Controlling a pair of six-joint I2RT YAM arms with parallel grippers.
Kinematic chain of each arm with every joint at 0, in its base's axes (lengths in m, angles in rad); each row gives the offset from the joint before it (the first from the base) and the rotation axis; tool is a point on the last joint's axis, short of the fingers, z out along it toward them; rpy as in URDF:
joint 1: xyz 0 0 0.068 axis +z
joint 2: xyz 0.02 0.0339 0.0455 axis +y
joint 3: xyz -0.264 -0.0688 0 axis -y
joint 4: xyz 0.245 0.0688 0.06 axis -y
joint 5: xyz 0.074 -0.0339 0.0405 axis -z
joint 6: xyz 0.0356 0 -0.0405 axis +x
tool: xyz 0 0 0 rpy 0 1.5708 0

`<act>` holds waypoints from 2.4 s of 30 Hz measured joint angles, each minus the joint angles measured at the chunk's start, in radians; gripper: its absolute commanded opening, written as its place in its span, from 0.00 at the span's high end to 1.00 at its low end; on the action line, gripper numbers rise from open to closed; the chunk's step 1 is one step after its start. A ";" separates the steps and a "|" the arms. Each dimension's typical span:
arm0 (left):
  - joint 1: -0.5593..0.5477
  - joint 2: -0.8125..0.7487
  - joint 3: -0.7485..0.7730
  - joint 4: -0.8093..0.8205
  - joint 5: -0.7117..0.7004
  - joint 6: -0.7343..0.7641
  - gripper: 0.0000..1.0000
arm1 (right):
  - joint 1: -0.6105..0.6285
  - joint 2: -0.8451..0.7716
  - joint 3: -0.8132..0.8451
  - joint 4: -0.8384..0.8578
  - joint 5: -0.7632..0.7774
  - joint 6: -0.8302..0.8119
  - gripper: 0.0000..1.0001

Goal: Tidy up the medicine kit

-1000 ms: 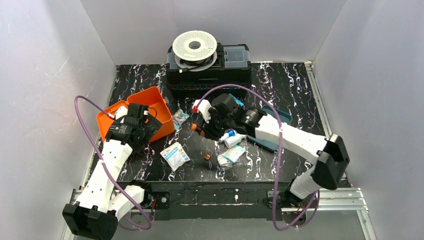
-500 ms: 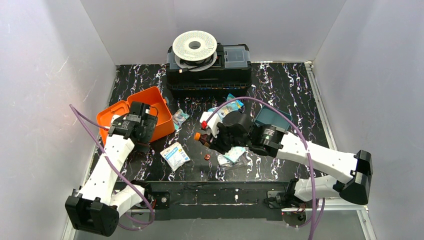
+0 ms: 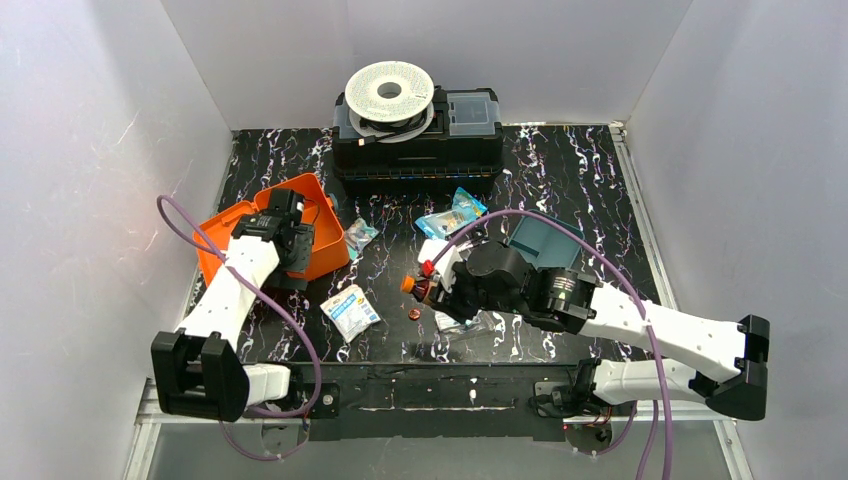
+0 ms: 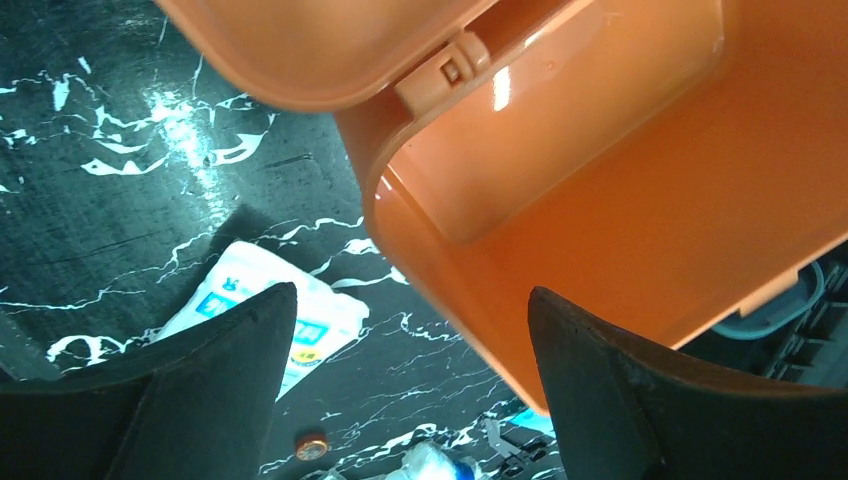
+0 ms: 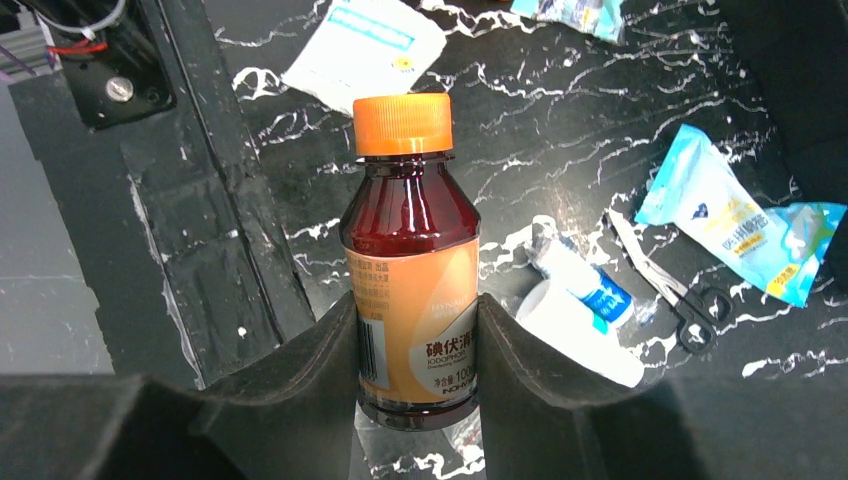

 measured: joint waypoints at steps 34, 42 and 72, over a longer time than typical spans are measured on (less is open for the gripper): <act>0.189 0.041 -0.035 0.130 0.183 0.307 0.98 | 0.009 -0.065 -0.039 -0.053 0.035 0.060 0.75; 0.205 0.021 -0.032 0.077 0.186 0.415 1.00 | 0.018 -0.065 -0.039 -0.071 0.043 0.076 0.74; 0.239 0.035 -0.013 0.042 0.364 0.834 1.00 | 0.039 -0.048 -0.031 -0.108 0.061 0.095 0.75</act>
